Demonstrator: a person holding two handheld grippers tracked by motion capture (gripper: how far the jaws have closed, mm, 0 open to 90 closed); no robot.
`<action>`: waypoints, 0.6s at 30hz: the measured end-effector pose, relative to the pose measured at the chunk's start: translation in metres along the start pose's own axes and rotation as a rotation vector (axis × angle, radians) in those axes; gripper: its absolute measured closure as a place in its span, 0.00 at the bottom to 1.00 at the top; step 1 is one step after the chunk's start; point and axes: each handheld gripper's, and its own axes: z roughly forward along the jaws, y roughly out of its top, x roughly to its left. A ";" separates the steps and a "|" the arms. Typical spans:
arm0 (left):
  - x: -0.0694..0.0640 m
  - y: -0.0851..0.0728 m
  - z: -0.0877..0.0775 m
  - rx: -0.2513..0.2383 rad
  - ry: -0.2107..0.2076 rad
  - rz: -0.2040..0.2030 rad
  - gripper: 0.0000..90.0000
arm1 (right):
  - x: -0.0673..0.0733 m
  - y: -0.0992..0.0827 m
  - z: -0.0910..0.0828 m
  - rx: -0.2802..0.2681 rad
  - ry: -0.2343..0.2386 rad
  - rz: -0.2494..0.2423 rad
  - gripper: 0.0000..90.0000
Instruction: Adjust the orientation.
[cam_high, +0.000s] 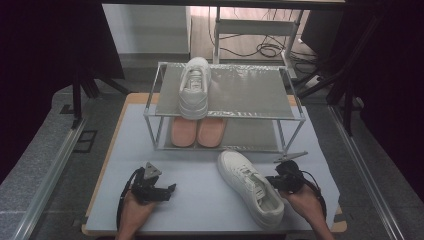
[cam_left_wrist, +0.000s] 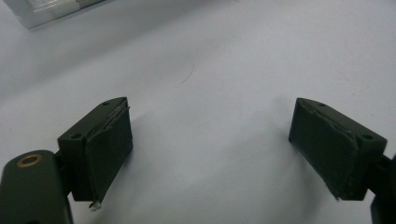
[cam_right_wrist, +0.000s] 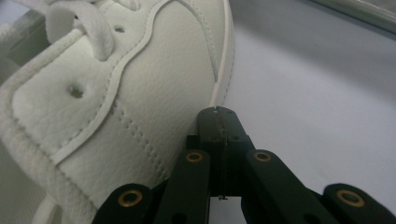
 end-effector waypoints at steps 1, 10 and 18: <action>0.000 0.000 0.000 0.000 0.000 0.000 0.15 | 0.001 0.003 0.002 0.002 0.008 -0.004 1.00; 0.000 0.000 0.000 0.000 0.000 0.000 0.15 | 0.012 0.026 0.022 0.019 0.086 -0.054 1.00; 0.000 0.000 0.000 -0.002 0.000 0.000 0.15 | 0.026 0.046 0.037 0.033 0.128 -0.104 1.00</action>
